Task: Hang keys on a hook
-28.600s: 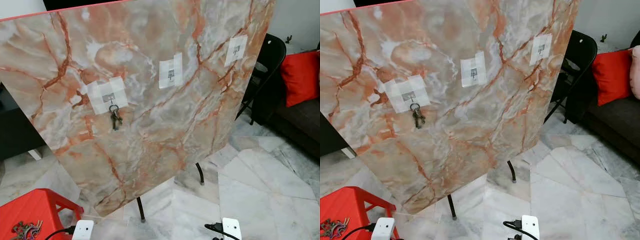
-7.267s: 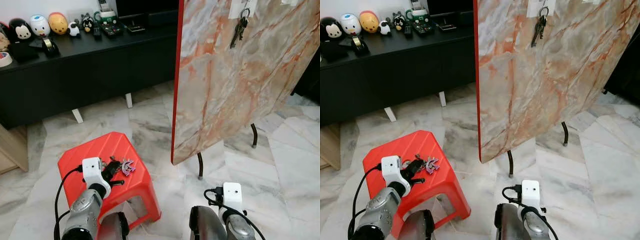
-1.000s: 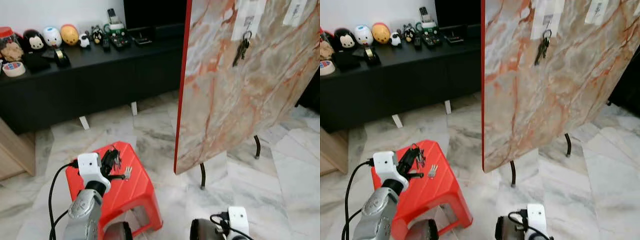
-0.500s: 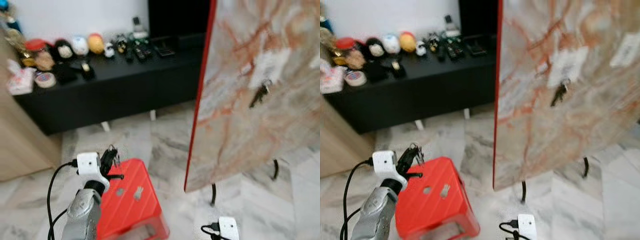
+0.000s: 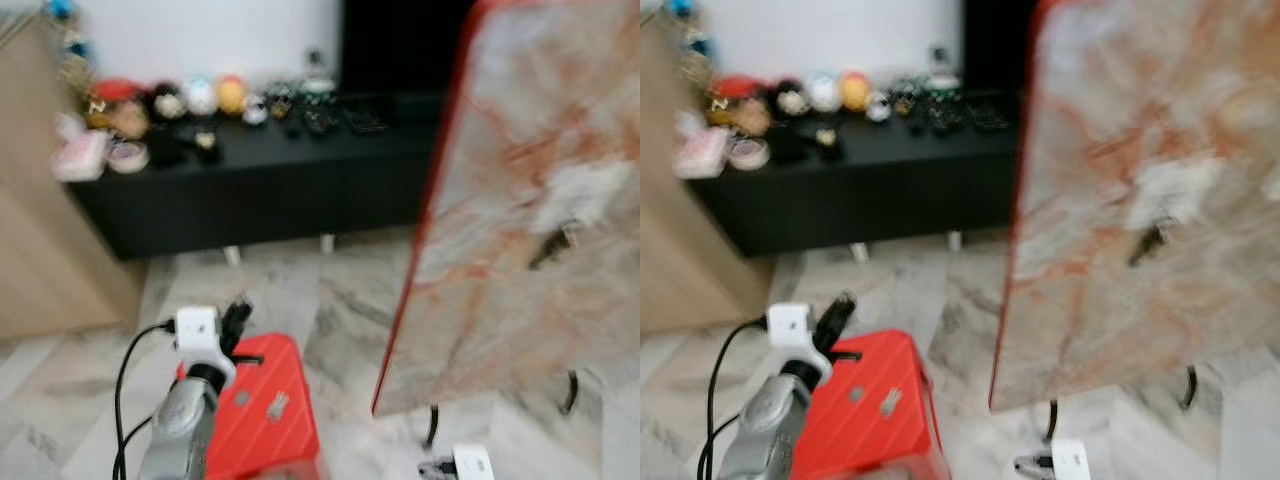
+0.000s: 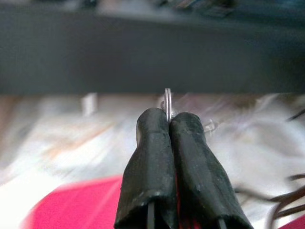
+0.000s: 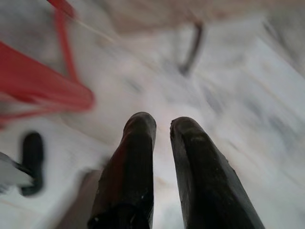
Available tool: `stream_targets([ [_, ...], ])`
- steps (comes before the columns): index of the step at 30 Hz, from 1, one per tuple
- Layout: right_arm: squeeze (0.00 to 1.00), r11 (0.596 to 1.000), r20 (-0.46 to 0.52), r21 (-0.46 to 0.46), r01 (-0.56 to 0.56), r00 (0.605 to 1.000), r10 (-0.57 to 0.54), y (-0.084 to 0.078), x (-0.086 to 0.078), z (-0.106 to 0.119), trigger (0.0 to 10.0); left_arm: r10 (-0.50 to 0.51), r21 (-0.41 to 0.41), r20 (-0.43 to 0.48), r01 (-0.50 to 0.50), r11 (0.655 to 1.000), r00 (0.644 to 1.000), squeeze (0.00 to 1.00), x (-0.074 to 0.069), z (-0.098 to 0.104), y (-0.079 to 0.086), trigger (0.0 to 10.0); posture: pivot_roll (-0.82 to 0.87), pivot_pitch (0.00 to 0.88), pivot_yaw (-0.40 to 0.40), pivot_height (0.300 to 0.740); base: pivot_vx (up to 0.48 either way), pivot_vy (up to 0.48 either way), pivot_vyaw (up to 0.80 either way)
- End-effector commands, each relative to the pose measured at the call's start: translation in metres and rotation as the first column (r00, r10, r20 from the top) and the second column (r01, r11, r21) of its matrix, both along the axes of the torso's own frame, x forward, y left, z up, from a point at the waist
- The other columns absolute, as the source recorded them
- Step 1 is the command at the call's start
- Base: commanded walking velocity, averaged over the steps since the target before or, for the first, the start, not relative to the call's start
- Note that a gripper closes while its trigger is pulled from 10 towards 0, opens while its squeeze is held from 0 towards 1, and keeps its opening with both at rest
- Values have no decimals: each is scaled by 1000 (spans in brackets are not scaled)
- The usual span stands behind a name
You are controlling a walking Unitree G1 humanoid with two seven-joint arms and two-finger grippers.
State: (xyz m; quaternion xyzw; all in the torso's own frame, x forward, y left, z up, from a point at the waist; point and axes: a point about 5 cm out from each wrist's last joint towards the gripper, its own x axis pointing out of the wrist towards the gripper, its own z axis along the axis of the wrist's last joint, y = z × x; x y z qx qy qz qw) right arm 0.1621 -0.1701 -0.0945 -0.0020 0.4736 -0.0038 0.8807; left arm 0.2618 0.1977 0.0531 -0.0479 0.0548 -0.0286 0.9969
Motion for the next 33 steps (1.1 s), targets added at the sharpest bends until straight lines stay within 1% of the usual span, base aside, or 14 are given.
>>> stream_targets([
  [1, 0, 1000, -17, 4, 5, 1000, -5, 0, -5, -2, 10000, -17, 25, -6, 17, 1000, 1000, 0, 0, -2, -3, 10000, 22, 0, -35, 740, 0, 0, 0],
  [4, 0, 1000, -17, 7, 6, 1000, -6, 1, -5, -2, 10000, -27, 37, -13, 28, 999, 1000, 0, 0, -4, -3, 10000, 23, 0, -34, 740, 0, 0, 0],
  [6, 0, 1000, -16, 16, 10, 1000, -10, 2, -5, -2, 10000, -41, 61, -32, 43, 997, 999, 0, -2, -8, -4, 10000, 22, 0, -31, 740, 0, 0, 0],
  [12, 0, 1000, -19, 25, 5, 1000, -4, 4, -6, -3, 10000, -40, 57, -54, 43, 997, 998, 0, -5, -16, -1, 10000, 23, 0, -26, 740, 0, 0, 0],
  [22, 0, 1000, -23, 27, 0, 1000, 0, 5, -7, -3, 10000, -47, 57, -51, 50, 997, 998, 0, -6, -17, -1, 10000, 24, 0, -21, 740, 0, 0, 0],
  [33, 0, 1000, -19, 28, 1, 1000, -1, 5, -6, -3, 10000, -54, 53, -34, 55, 997, 998, 0, -2, -13, -3, 10000, 27, 0, -24, 740, 0, 0, 0],
])
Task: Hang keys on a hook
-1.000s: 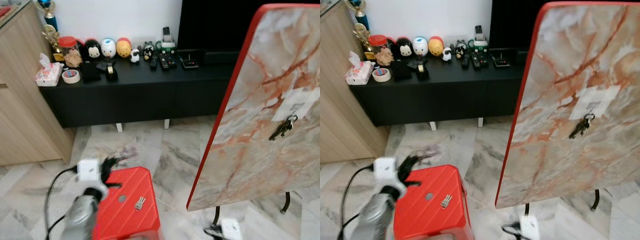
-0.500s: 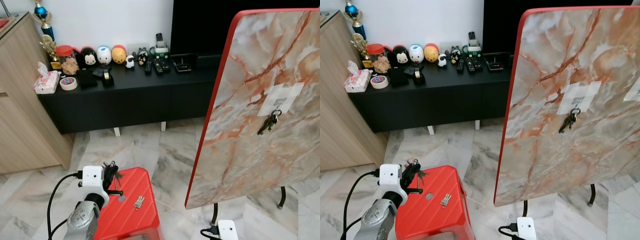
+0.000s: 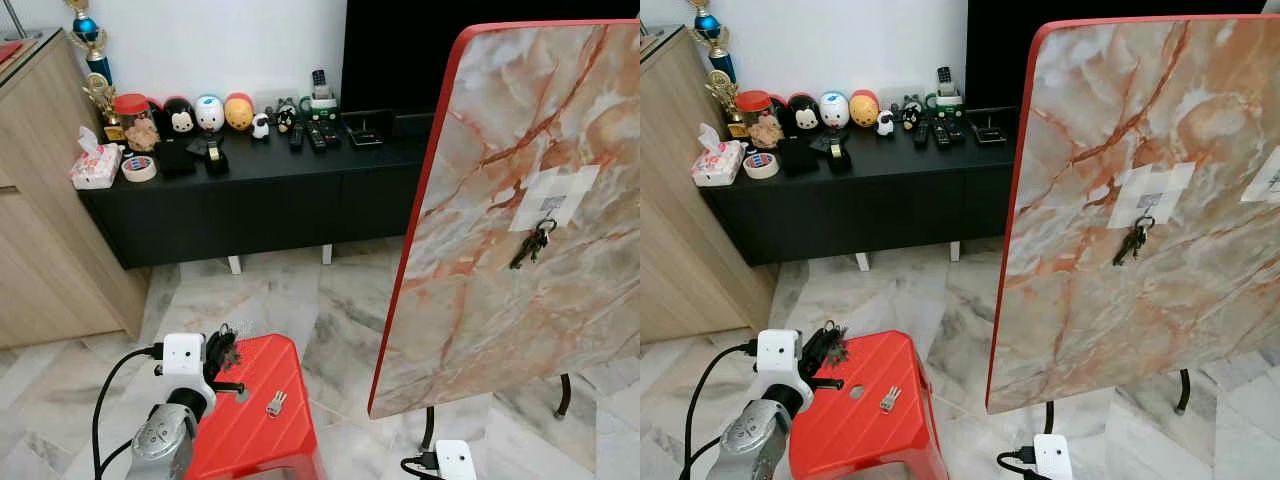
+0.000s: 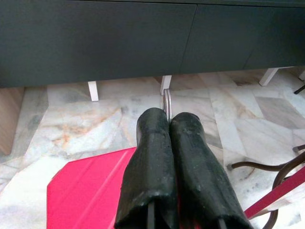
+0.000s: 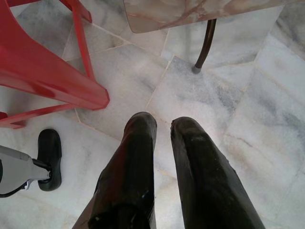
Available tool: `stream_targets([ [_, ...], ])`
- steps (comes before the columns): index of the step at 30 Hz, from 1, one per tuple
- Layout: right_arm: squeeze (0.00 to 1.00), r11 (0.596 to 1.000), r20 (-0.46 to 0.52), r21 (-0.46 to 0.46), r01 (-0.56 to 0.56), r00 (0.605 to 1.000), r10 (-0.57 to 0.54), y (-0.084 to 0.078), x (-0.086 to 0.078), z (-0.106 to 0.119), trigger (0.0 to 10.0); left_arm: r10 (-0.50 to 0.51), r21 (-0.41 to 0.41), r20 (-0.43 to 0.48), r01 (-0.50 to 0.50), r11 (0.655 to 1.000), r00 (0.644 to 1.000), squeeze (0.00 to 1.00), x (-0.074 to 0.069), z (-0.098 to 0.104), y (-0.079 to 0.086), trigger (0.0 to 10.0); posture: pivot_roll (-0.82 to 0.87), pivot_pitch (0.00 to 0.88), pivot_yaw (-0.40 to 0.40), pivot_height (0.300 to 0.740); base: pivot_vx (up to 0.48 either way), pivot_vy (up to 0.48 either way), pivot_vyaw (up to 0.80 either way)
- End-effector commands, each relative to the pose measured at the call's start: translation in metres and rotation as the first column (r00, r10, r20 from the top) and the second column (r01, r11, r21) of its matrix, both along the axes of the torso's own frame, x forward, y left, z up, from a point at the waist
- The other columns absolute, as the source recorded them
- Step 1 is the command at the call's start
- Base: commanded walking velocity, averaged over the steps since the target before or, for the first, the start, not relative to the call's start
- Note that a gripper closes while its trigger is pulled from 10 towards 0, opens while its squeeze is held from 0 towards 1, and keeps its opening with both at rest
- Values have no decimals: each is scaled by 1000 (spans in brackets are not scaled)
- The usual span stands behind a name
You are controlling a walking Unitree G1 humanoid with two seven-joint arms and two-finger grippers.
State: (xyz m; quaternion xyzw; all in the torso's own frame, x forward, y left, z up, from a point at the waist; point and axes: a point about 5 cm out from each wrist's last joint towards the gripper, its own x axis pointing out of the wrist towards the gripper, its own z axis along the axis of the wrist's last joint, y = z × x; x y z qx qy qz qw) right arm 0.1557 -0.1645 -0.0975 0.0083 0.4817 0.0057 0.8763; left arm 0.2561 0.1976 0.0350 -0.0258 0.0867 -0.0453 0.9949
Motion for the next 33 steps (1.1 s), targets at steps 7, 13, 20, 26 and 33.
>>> stream_targets([
  [7, 0, 1000, -1, 0, 11, 1000, -11, -1, 1, 0, 10000, -17, 5, 29, 17, 1000, 999, 0, 4, 5, -4, 10000, 29, 0, -26, 740, 0, 0, 0],
  [13, 0, 1000, -1, 0, 10, 1000, -10, -1, 2, 1, 10000, -12, 4, 29, 12, 1000, 1000, 0, 4, 5, -3, 10000, 31, 0, -27, 740, 0, 0, 0],
  [20, 0, 1000, -2, 0, 8, 1000, -8, -1, 2, 1, 10000, -10, 1, 29, 10, 1000, 1000, 0, 4, 5, -2, 10000, 33, 0, -27, 740, -294, 0, 0],
  [26, 0, 1000, -3, 1, 7, 1000, -7, 0, 2, 1, 10000, -9, -1, 29, 9, 1000, 1000, 0, 4, 5, -2, 10000, 32, 0, -27, 740, -324, 0, 0],
  [33, 0, 1000, -5, 1, 6, 1000, -6, 0, 2, 1, 10000, -9, -1, 28, 9, 1000, 1000, 0, 3, 5, -3, 10000, 32, 0, -28, 740, -327, 0, 0],
])
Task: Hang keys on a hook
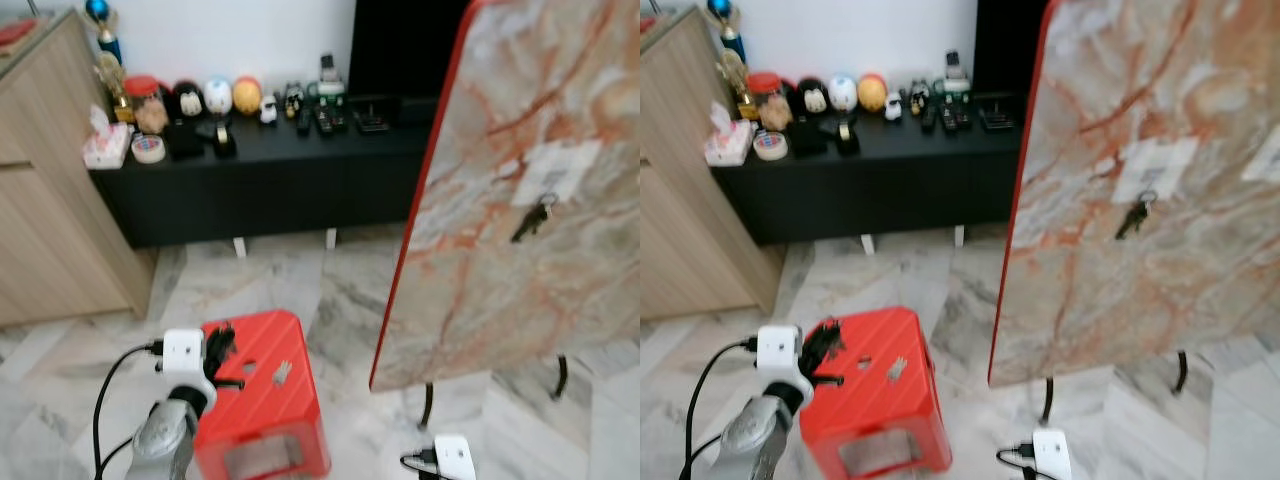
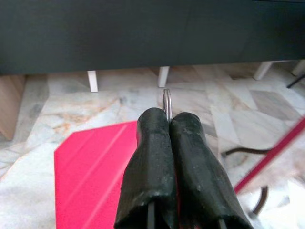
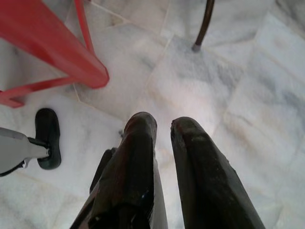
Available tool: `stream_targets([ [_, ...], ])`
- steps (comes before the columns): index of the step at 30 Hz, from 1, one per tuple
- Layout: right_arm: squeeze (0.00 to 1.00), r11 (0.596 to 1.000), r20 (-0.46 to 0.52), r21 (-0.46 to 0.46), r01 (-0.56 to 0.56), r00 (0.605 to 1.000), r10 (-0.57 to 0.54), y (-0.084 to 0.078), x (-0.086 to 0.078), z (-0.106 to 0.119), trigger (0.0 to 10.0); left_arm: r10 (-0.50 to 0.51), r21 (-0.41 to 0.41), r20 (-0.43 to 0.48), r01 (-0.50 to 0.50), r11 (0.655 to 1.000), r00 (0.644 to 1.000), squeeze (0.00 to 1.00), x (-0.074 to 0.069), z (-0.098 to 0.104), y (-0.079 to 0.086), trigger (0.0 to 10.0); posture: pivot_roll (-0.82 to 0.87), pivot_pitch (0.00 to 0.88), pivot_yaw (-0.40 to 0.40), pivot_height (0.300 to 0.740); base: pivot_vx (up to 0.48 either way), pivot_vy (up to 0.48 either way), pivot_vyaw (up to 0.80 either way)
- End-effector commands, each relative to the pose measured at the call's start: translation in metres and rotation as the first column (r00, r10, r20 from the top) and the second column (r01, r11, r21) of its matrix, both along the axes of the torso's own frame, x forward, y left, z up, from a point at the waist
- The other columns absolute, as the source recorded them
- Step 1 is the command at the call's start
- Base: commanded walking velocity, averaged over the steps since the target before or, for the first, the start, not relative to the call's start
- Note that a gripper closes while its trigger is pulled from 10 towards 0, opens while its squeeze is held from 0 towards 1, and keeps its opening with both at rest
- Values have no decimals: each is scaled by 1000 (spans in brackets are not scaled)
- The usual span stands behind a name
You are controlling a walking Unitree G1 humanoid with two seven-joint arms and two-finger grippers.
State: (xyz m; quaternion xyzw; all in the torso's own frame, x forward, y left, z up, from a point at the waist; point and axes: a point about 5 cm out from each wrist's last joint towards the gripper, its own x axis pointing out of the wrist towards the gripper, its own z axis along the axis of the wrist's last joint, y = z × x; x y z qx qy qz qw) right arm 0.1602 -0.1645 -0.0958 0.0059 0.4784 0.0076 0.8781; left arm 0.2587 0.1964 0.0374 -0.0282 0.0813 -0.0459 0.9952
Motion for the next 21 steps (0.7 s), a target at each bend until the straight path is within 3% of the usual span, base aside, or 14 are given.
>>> stream_targets([
  [1, 0, 1000, -12, 4, 11, 1000, -11, 0, -3, -1, 10000, -9, 5, 17, 8, 1000, 1000, 0, 1, 3, -2, 10000, 32, 0, -28, 740, -326, 0, 0],
  [13, 0, 1000, -14, 0, 10, 1000, -10, -1, -3, -1, 10000, 7, 24, -3, -7, 1000, 1000, 0, -1, -1, 3, 10000, 33, 0, -27, 740, -24, 0, 0],
  [21, 0, 1000, -14, 0, 12, 1000, -12, 0, -3, -1, 10000, 28, 55, -63, -25, 998, 998, 0, -8, -14, 11, 10000, 32, 0, -25, 740, 0, 0, 0],
])
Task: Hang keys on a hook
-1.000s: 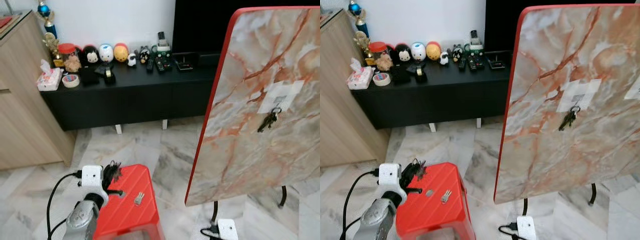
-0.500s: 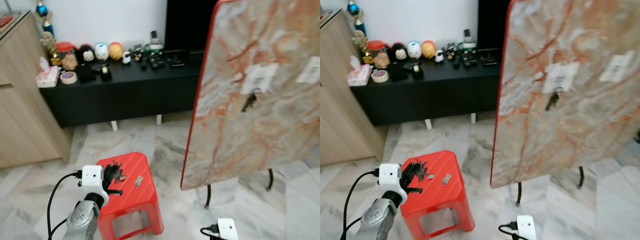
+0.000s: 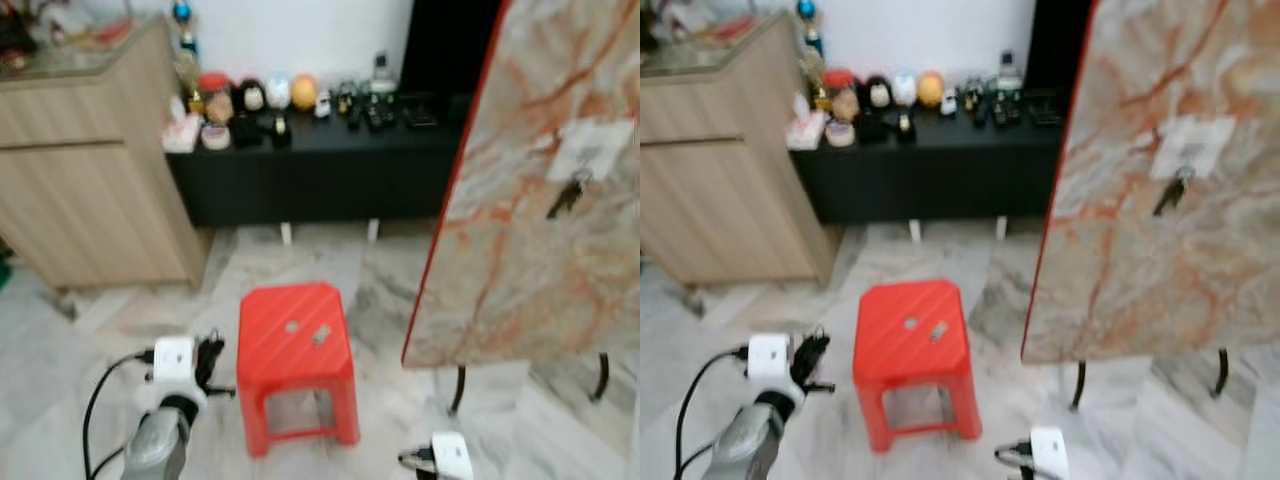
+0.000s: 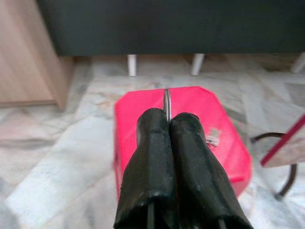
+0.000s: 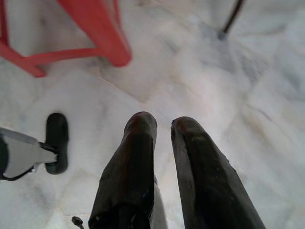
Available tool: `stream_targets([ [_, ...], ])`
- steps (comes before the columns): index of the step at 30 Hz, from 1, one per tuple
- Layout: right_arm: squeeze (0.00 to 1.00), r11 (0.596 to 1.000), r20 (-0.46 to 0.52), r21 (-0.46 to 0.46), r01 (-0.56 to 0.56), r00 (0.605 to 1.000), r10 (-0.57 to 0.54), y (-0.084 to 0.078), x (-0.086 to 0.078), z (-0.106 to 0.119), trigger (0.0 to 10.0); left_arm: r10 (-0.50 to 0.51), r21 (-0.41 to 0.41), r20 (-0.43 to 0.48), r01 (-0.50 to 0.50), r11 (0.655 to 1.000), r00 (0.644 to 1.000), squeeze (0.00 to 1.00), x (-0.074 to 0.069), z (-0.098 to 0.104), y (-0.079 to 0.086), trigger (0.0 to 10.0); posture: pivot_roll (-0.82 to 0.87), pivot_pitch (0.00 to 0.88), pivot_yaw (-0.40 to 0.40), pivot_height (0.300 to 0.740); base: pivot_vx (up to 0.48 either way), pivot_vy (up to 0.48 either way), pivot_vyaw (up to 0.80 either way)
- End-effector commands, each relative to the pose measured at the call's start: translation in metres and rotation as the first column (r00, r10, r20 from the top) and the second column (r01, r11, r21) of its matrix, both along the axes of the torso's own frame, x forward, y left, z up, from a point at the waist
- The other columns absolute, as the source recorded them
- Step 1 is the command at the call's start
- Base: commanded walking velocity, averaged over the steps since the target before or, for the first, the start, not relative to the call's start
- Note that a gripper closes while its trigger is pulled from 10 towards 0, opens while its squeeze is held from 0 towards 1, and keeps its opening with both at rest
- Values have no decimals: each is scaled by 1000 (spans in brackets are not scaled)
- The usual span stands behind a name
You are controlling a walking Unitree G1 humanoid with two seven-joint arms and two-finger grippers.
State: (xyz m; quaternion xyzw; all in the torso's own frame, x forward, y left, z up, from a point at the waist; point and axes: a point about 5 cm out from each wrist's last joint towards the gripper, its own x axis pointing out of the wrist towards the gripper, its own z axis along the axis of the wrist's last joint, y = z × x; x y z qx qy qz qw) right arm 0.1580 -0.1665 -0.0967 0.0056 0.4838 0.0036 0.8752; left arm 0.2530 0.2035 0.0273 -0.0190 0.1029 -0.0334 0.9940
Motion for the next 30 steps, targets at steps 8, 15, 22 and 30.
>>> stream_targets([
  [8, 0, 1000, -2, 2, 5, 1000, -5, 2, 0, 0, 10000, 20, 132, -155, 0, 991, 988, 0, -20, -31, 22, 10000, 34, 0, -25, 740, 0, 0, 0],
  [15, 0, 1000, -3, 0, 5, 1000, -5, 2, -1, -1, 10000, 44, 210, -275, 16, 978, 961, 0, -36, -54, 35, 10000, 31, 0, -22, 740, 0, 0, 0],
  [22, 0, 1000, -11, 0, 3, 1000, -3, 2, -2, -1, 10000, 144, 238, -432, -42, 970, 890, 0, -59, -78, 47, 10000, 34, 0, -17, 740, 0, 0, 0],
  [30, 0, 1000, -11, 7, 8, 1000, -8, 4, -2, -1, 10000, 241, 237, -556, -126, 963, 795, 0, -87, -97, 55, 10000, 23, 0, -5, 740, 0, 0, 0],
])
